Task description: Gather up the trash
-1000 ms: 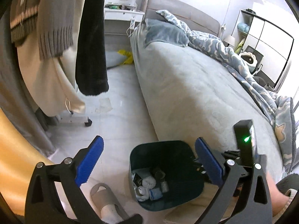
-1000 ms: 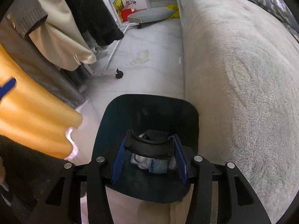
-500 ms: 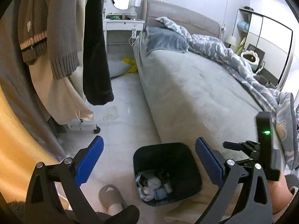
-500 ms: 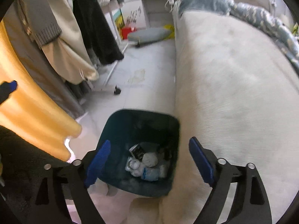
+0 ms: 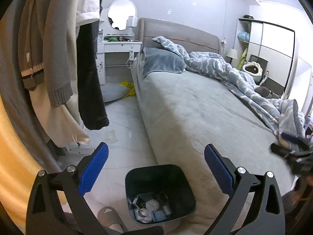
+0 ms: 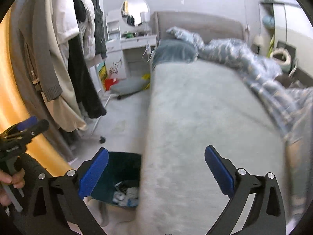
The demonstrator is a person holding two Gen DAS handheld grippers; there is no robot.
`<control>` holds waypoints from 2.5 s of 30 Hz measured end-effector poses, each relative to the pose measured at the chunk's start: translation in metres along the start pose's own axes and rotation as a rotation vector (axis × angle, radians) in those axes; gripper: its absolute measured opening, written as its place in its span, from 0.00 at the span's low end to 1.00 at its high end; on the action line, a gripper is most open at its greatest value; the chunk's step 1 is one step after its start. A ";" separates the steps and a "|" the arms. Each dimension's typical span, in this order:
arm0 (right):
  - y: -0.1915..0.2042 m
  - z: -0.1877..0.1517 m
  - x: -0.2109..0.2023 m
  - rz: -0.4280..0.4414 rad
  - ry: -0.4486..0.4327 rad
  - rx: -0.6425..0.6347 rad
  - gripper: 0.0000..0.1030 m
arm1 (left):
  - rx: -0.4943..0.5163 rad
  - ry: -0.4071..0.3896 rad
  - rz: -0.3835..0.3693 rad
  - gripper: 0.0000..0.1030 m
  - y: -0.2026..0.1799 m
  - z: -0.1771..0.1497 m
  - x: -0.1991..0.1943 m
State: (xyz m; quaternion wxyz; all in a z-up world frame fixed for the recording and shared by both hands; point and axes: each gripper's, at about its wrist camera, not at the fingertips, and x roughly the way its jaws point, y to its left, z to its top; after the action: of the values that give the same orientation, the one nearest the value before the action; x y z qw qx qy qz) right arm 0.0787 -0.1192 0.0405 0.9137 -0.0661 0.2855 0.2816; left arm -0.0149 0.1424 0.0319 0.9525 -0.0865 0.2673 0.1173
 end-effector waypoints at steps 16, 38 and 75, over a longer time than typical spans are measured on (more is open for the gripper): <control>-0.074 -0.052 -0.063 -0.139 -0.032 0.104 0.97 | 0.090 0.029 -0.058 0.97 -0.025 -0.020 0.007; -0.077 -0.051 -0.063 -0.031 -0.047 0.145 0.97 | 0.068 0.058 -0.034 0.97 -0.026 -0.031 0.020; -0.077 -0.052 -0.064 -0.032 -0.052 0.152 0.97 | 0.067 0.078 -0.040 0.97 -0.024 -0.034 0.023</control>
State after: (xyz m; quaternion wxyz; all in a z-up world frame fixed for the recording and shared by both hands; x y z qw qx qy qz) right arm 0.0529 -0.2280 0.0304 0.9276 0.0061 0.2813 0.2459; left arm -0.0056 0.1160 -0.0064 0.9459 -0.0645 0.3063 0.0859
